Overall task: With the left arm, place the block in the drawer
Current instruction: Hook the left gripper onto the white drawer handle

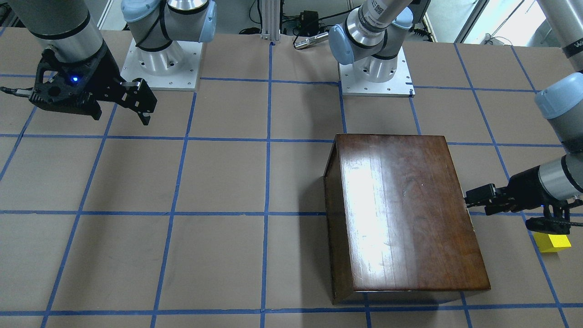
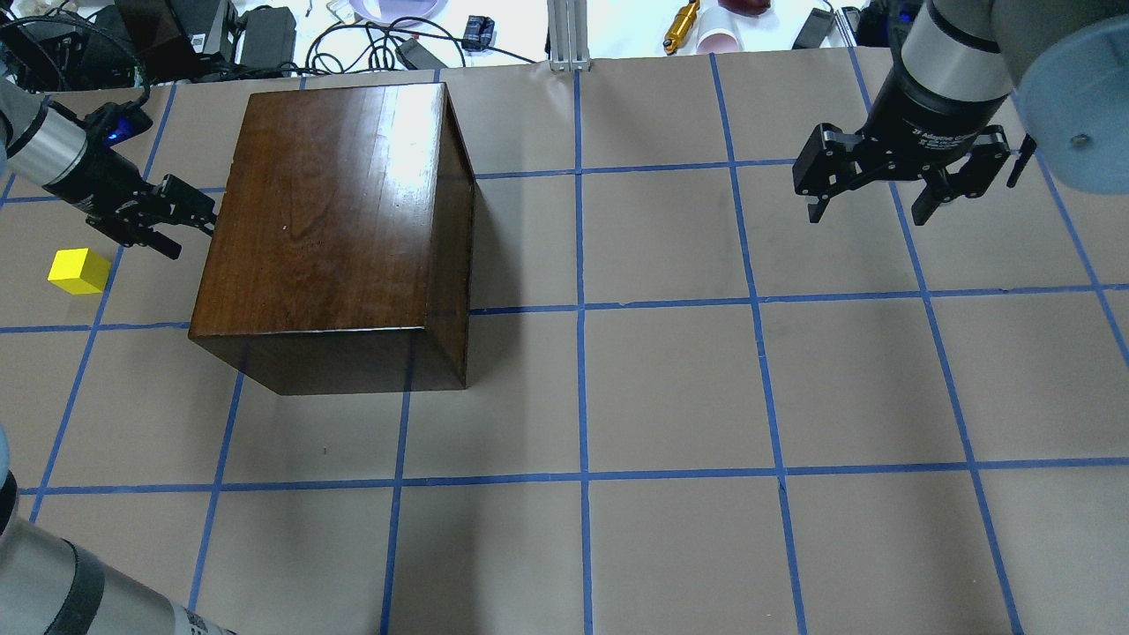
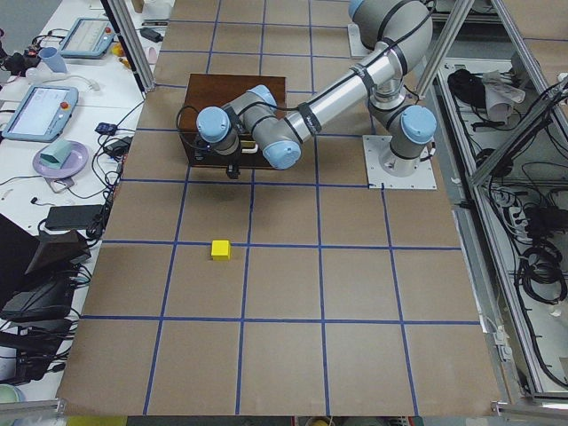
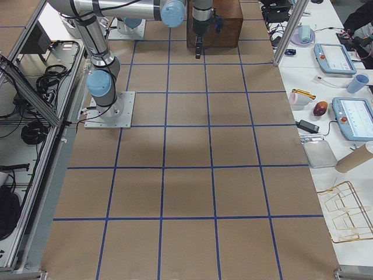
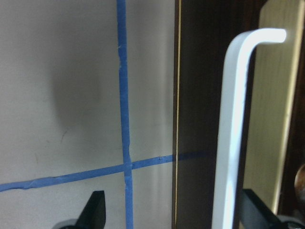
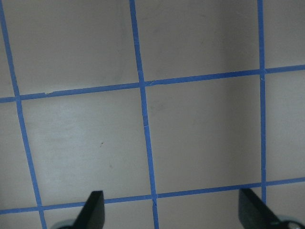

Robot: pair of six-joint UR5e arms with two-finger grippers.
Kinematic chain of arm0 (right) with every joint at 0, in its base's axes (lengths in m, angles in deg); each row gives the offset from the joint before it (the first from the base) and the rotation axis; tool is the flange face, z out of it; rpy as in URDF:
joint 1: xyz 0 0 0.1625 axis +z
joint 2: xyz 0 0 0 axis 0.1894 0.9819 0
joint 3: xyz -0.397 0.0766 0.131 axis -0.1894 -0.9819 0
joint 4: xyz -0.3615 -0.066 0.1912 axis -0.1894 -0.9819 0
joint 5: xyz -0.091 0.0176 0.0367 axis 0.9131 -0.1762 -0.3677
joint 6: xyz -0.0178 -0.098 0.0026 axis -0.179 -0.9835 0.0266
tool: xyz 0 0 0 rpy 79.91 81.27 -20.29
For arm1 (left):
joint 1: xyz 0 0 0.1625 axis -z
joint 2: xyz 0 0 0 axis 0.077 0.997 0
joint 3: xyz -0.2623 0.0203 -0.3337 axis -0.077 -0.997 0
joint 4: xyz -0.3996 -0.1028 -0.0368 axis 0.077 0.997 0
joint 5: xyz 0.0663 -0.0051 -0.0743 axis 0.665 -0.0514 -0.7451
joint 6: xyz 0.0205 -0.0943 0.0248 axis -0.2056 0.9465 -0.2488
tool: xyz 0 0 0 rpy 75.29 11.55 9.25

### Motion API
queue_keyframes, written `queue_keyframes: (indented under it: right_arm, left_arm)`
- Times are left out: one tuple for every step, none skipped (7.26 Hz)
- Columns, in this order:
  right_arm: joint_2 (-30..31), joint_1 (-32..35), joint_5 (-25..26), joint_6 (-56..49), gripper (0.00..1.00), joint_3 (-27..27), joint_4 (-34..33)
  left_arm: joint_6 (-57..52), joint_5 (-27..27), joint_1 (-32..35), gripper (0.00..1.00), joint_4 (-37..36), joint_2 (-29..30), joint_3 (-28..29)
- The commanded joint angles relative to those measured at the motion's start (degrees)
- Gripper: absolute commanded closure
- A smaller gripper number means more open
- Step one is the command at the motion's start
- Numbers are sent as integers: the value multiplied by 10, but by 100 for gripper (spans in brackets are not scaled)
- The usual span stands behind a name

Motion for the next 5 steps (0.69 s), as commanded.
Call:
queue_keyframes:
  right_arm:
    - [0, 0, 0, 0, 0, 0, 0]
    - [0, 0, 0, 0, 0, 0, 0]
    - [0, 0, 0, 0, 0, 0, 0]
    - [0, 0, 0, 0, 0, 0, 0]
    - [0, 0, 0, 0, 0, 0, 0]
  left_arm:
    - [-5, 1, 4, 0, -18, 6, 0]
    - [-6, 4, 4, 0, -25, 6, 0]
    - [-16, 5, 4, 0, -26, 6, 0]
    - [-18, 5, 3, 0, -28, 9, 1]
    - [-25, 7, 3, 0, -39, 10, -1]
